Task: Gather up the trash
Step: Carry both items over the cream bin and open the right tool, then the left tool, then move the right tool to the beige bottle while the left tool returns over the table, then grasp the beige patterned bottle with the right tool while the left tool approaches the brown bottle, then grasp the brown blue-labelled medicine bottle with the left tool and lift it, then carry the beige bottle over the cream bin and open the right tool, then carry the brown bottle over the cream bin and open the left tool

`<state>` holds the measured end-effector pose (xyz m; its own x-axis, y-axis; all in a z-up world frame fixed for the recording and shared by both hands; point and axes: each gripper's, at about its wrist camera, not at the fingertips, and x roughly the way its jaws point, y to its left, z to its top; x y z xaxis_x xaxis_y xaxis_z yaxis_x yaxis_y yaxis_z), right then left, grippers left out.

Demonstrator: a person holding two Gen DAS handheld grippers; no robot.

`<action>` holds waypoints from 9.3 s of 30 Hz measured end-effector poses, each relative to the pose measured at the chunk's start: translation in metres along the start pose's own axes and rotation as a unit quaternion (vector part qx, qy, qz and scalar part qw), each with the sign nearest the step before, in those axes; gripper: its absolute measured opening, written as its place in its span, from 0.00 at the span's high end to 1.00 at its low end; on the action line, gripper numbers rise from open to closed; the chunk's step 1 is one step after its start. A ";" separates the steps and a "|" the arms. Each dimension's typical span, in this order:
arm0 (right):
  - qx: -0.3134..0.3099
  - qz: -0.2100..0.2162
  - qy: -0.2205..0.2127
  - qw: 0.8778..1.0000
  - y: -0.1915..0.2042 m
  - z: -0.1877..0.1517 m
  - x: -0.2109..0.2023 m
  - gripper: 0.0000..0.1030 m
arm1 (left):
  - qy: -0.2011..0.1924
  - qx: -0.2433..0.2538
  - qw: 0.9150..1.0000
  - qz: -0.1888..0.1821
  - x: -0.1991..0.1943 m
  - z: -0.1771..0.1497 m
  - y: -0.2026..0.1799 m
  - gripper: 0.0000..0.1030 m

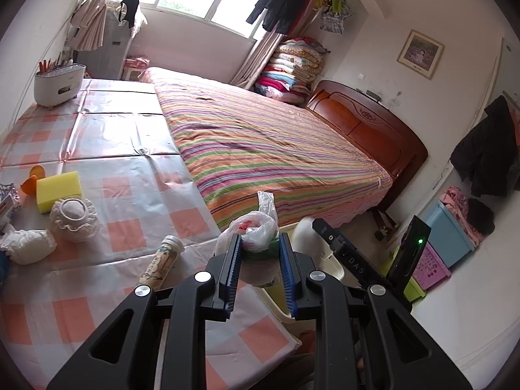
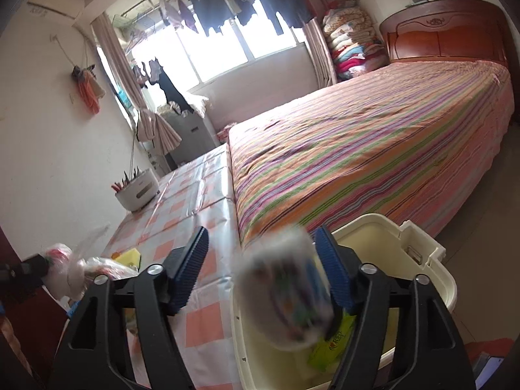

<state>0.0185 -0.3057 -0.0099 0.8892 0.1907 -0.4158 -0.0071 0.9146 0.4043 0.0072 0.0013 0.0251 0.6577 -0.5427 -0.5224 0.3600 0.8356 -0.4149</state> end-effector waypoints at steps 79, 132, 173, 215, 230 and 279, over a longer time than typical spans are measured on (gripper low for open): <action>-0.101 0.051 0.262 0.959 0.167 -0.097 0.129 0.07 | -0.100 -0.172 0.939 0.279 -0.141 -0.081 0.179 0.20; -0.119 0.172 0.235 0.949 0.197 -0.092 0.108 0.73 | 0.220 -0.159 0.922 0.277 -0.042 -0.012 0.261 0.20; -0.105 0.200 0.228 0.947 0.198 -0.087 0.098 0.73 | 0.421 -0.086 0.865 0.260 0.024 0.025 0.299 0.20; -0.081 0.191 0.201 0.957 0.168 -0.077 0.083 0.73 | 0.153 -0.064 0.946 0.279 -0.071 -0.031 0.202 0.60; -0.046 0.129 0.132 0.982 0.110 -0.051 0.055 0.73 | 0.118 0.003 0.984 0.131 -0.026 -0.024 0.088 0.60; 0.113 -0.073 -0.052 0.990 -0.027 -0.001 -0.017 0.23 | 0.201 0.067 0.977 0.016 0.095 -0.028 -0.006 0.60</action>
<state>0.0035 -0.3337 -0.0147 0.9152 0.0143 -0.4026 0.2173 0.8241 0.5231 0.0489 -0.0583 -0.0432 0.3674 -0.4833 -0.7946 0.4438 0.8420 -0.3068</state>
